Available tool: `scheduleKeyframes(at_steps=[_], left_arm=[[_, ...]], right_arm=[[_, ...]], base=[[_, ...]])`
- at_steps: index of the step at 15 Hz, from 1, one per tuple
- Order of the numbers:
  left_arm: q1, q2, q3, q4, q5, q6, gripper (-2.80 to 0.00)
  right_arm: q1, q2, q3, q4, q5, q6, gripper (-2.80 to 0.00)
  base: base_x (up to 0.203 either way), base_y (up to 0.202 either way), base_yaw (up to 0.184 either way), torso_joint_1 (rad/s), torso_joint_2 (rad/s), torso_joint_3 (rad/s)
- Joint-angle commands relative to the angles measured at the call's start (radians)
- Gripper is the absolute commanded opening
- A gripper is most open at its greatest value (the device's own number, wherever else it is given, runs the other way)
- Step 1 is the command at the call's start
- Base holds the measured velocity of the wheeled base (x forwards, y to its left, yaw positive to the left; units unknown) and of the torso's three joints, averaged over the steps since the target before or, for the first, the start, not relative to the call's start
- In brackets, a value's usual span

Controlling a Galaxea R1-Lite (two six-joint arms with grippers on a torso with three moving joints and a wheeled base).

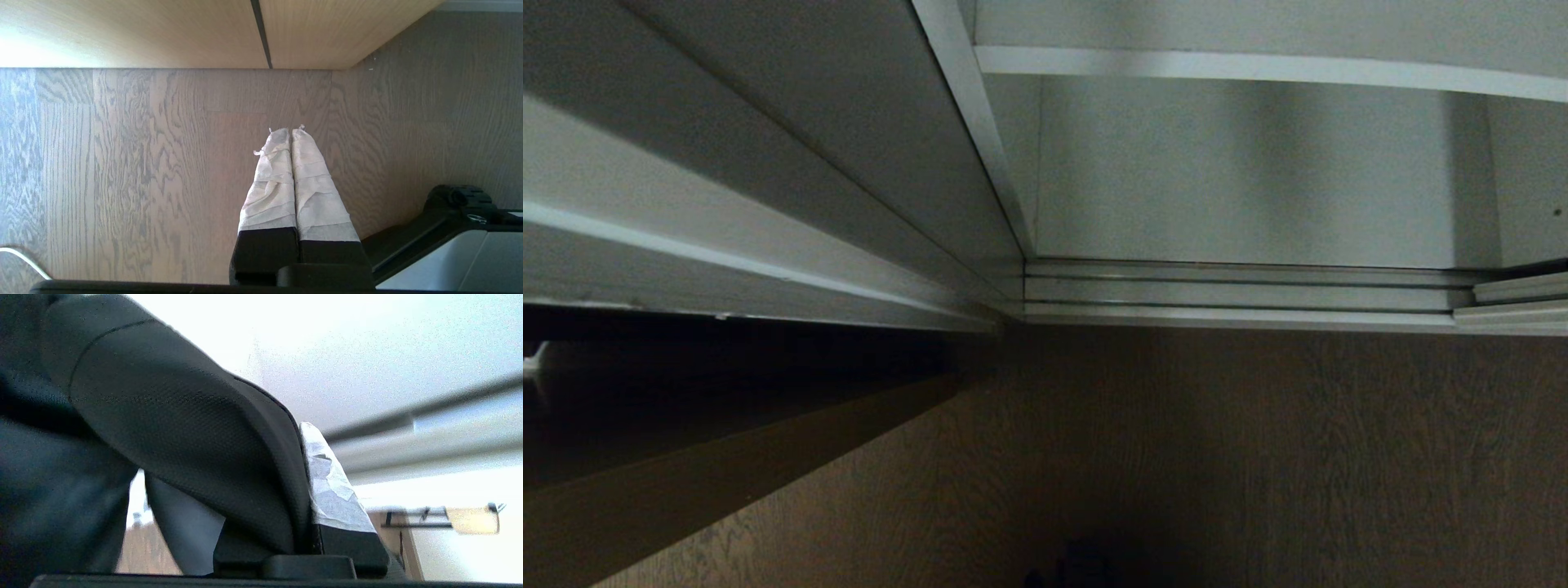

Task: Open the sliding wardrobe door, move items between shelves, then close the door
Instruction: Place the bag on the higher shelf

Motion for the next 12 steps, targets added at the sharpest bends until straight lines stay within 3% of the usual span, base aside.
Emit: scheduleKeyframes(at_steps=[1, 5, 10, 12], left_arm=[[0.001, 0.001, 0.000, 0.000, 0.000, 0.000, -2.80], [0.001, 0.001, 0.000, 0.000, 0.000, 0.000, -2.80], [0.001, 0.001, 0.000, 0.000, 0.000, 0.000, -2.80], [0.001, -0.001, 0.000, 0.000, 0.000, 0.000, -2.80]], right_arm=[[0.002, 0.131, -0.123, -0.037, -0.006, -0.008, -2.80], [0.002, 0.235, -0.177, -0.242, 0.000, -0.133, -2.80], [0.002, 0.300, -0.179, -0.448, 0.006, -0.143, -2.80], [0.002, 0.327, -0.181, -0.553, 0.006, -0.182, -2.80]], base=[[0.000, 0.000, 0.000, 0.000, 0.00, 0.000], [0.000, 0.000, 0.000, 0.000, 0.00, 0.000], [0.000, 0.000, 0.000, 0.000, 0.00, 0.000], [0.000, 0.000, 0.000, 0.000, 0.00, 0.000]])
